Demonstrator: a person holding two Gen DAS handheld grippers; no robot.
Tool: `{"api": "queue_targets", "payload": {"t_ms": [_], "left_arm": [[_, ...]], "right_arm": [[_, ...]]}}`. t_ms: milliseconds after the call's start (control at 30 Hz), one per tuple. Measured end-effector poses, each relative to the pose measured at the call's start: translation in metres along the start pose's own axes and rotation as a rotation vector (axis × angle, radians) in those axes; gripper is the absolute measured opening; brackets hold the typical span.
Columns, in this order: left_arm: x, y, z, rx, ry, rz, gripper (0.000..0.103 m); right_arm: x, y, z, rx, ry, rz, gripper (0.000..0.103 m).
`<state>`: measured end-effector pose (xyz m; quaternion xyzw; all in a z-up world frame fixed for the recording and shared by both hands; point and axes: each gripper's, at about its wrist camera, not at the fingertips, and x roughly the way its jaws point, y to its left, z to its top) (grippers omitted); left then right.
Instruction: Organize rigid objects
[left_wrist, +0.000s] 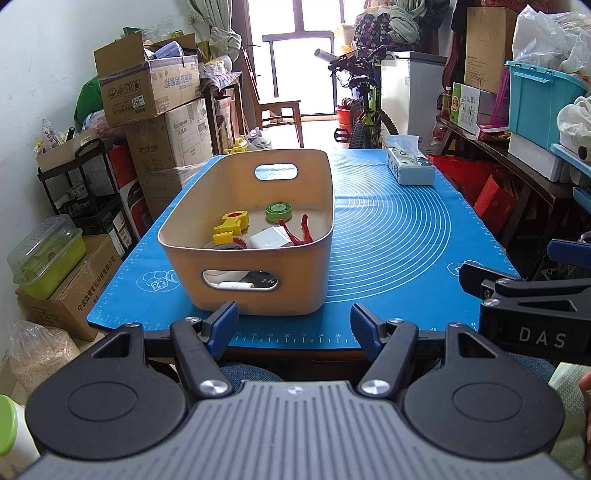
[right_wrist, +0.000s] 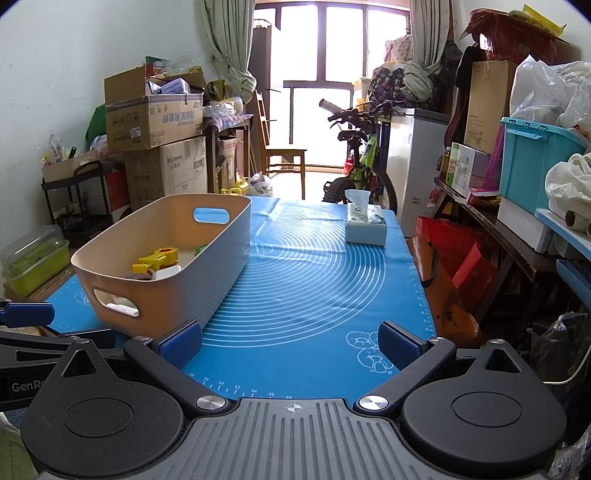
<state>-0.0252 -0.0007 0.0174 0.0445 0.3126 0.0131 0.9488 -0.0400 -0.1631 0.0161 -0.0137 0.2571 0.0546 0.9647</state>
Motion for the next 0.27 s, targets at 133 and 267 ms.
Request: {"api": "queue_targets", "payload": {"t_ms": [133,267], "left_arm": [[0.0,0.0,0.0,0.0,0.0,-0.001,0.068],[0.0008,-0.0005,0.0001,0.001,0.001,-0.001,0.068]], "right_arm": [[-0.0001,0.0001,0.0,0.0,0.0,0.0,0.101],[-0.0001,0.0,0.0,0.0,0.0,0.0,0.101]]}}
